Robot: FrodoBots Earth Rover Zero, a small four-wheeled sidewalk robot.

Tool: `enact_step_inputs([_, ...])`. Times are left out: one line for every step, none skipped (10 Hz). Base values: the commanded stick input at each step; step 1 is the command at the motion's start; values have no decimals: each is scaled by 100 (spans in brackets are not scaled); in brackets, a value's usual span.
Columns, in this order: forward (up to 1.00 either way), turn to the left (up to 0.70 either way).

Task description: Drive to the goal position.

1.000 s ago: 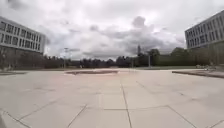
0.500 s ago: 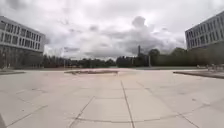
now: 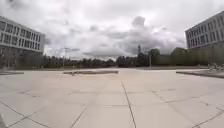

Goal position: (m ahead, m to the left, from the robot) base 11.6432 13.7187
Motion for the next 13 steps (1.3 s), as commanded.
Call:
enact_step_inputs([70, 35])
enact_step_inputs([70, 35])
enact_step_inputs([70, 35])
enact_step_inputs([70, 35])
enact_step_inputs([70, 35])
enact_step_inputs([70, 35])
enact_step_inputs([70, 17])
enact_step_inputs([70, 0])
enact_step_inputs([70, 0])
enact_step_inputs([70, 0])
enact_step_inputs([70, 0])
enact_step_inputs([70, 0])
enact_step_inputs([70, 0])
